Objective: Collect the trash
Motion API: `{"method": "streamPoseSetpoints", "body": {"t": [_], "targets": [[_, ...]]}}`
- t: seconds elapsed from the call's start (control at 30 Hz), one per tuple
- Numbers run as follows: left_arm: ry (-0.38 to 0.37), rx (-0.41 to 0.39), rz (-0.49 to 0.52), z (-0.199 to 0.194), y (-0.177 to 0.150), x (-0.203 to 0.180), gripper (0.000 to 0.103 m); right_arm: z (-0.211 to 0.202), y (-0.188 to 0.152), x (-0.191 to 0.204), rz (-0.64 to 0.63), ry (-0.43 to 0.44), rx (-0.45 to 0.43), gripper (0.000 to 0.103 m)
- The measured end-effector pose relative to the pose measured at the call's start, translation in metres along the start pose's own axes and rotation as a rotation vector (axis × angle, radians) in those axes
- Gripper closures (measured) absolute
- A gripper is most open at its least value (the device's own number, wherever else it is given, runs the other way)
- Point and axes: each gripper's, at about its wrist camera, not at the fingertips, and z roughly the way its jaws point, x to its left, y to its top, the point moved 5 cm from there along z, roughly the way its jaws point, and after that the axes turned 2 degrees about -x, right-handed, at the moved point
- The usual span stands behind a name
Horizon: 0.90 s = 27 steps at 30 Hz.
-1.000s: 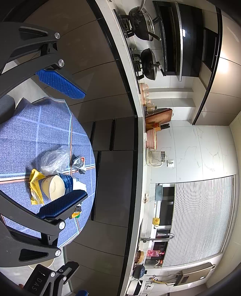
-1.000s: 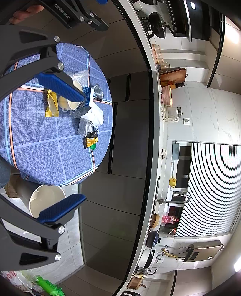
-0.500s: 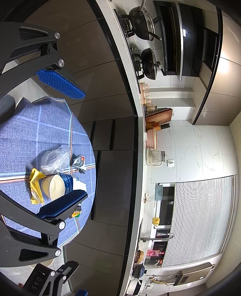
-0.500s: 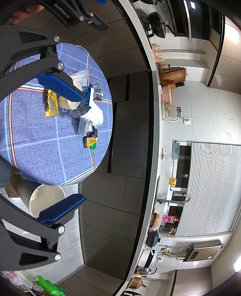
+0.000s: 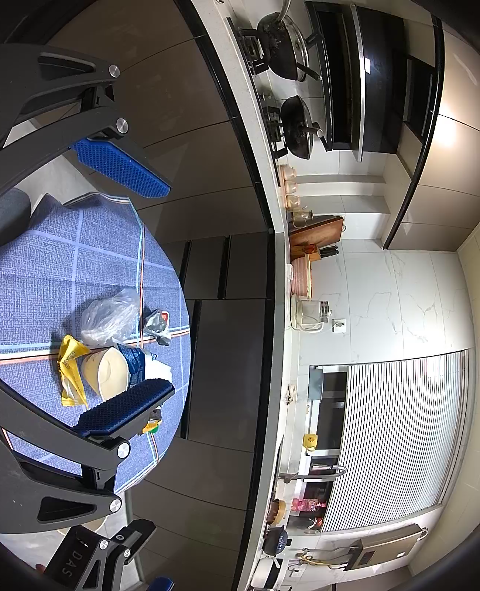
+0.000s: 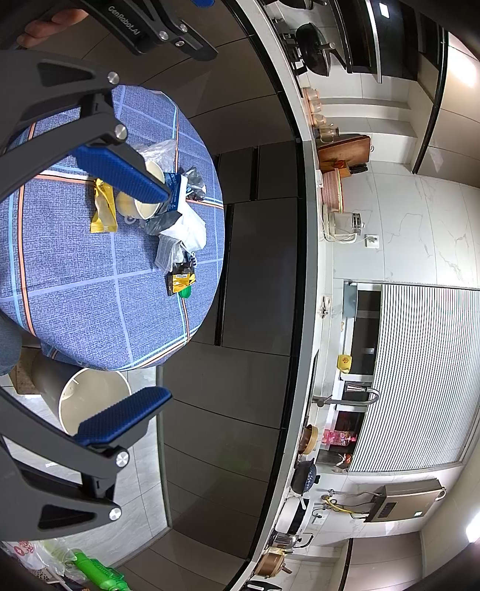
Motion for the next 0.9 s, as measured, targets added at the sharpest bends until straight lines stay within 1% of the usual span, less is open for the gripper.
{"method": "streamPoseSetpoints", "body": {"t": [0.9], "targets": [[-0.009, 0.000, -0.003, 0.0008, -0.0020, -0.0040, 0.008, -0.0011, -0.0002, -0.0027, 0.001, 0.002, 0.001, 0.003]]}}
